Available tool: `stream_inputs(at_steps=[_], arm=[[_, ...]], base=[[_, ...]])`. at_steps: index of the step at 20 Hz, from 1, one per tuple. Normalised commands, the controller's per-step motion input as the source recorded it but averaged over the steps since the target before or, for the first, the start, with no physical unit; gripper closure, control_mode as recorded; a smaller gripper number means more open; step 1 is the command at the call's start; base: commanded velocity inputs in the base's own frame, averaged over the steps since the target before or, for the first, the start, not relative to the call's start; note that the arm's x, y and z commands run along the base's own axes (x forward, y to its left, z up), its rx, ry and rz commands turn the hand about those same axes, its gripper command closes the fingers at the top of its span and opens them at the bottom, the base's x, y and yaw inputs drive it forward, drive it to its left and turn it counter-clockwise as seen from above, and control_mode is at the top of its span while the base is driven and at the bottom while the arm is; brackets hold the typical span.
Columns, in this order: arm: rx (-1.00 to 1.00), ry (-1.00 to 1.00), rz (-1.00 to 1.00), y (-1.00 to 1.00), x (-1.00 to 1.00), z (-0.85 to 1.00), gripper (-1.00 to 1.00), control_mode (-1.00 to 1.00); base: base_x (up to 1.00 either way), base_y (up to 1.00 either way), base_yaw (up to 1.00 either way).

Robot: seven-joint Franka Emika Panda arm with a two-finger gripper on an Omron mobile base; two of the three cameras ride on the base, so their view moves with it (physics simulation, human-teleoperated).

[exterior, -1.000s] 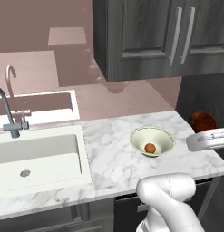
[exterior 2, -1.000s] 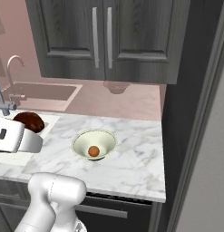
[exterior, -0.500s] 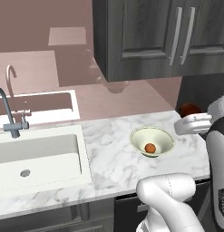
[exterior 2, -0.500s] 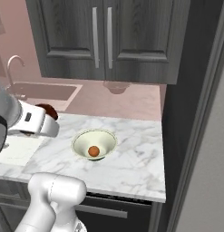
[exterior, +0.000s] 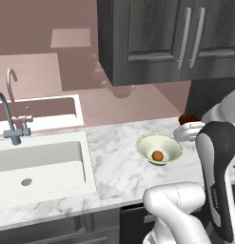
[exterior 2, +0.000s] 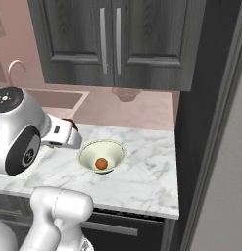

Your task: Take the tangerine, steak, and orange from the freezer and place them in the bowl on the counter.

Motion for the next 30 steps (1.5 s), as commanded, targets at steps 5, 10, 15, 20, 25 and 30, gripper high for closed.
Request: stream_inputs(at_steps=[5,10,15,20,25,30], arm=[[0.0,0.01,0.0,-0.1,0.35,-0.55,1.0,-1.0],[0.0,0.02,0.0,-0.04,0.45,-0.51,1.0,-1.0],[0.0,0.05,0.0,-0.06,0.45,-0.4,1.0,-1.0],[0.0,0.07,0.0,-0.14,0.46,-0.28,1.0,-1.0],[0.0,0.07,0.0,-0.18,0.42,-0.33,1.0,-1.0],[0.0,0.04,0.0,-0.16,0.47,-0.43,1.0,-1.0]], base=[[0.0,0.0,0.0],[0.0,0.0,0.0],[0.0,0.0,0.0],[0.0,0.0,0.0],[0.0,0.0,0.0],[0.0,0.0,0.0]])
